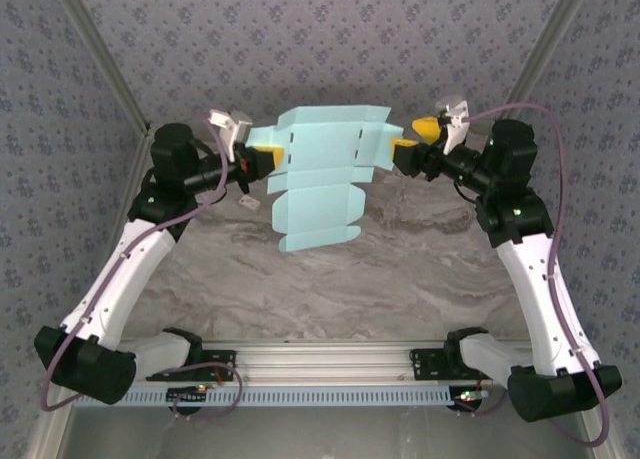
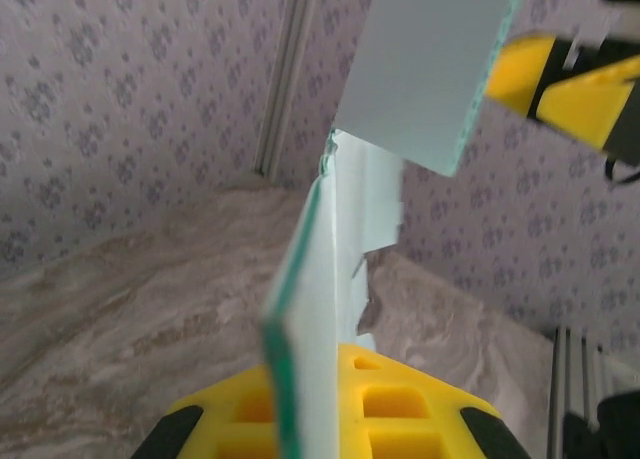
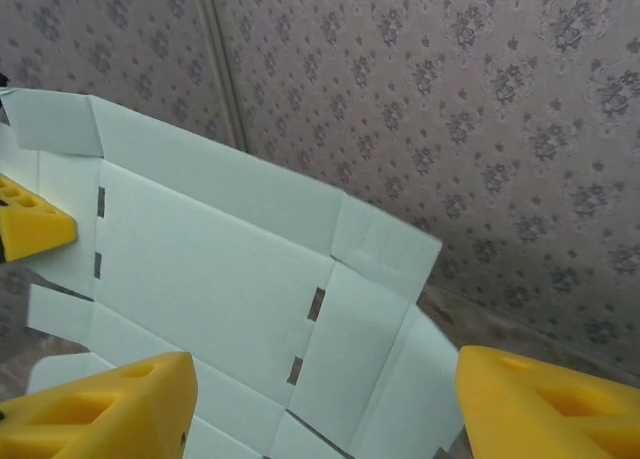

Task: Fold the paper box

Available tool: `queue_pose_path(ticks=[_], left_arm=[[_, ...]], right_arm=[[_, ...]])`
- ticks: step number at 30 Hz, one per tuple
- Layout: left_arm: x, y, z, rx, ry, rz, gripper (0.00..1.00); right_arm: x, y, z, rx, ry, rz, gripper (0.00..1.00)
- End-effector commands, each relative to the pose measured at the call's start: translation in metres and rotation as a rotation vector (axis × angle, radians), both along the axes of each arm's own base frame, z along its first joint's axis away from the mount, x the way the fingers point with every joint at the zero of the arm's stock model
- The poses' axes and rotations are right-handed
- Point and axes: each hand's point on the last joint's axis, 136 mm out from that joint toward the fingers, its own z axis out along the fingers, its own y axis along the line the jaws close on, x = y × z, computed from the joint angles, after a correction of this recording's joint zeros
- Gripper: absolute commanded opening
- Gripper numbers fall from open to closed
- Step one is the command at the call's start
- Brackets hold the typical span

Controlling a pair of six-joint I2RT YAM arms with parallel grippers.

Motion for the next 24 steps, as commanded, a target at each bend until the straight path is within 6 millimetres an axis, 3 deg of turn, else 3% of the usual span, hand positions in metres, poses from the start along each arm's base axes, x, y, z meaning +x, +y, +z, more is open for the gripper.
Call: queue_pose_path(ticks=[1,5,11,18,20,24], left_arm=[[-0.021,-0.003,-0.025,0.168,-0.02,-0.074,0.0],[-0.034,-0.011,-0.03,0.188,-0.025,-0.149,0.0],[-0.049,-0.02,-0.028,0.175,-0.054,-0.247,0.0],[-0.055,-0.025,-0.027,0.161,-0.06,-0.298,0.0],[-0.057,-0.026,-0.026,0.153,-0.066,-0.31,0.0],[-0.057,-0.026,-0.025,0.151,-0.071,-0.308,0.0]], right_arm=[[-0.016,0.003,0.003,-0.199,-0.115,0.069,0.73],[-0.028,0.035,-0.011,-0.272,-0.079,0.306,0.75],[-0.042,0.066,-0.034,-0.265,-0.003,0.587,0.76],[-0.041,0.085,-0.055,-0.27,0.025,0.705,0.73],[-0.038,0.087,-0.06,-0.271,0.031,0.726,0.66],[-0.049,0.092,-0.057,-0.213,0.046,0.83,0.4]])
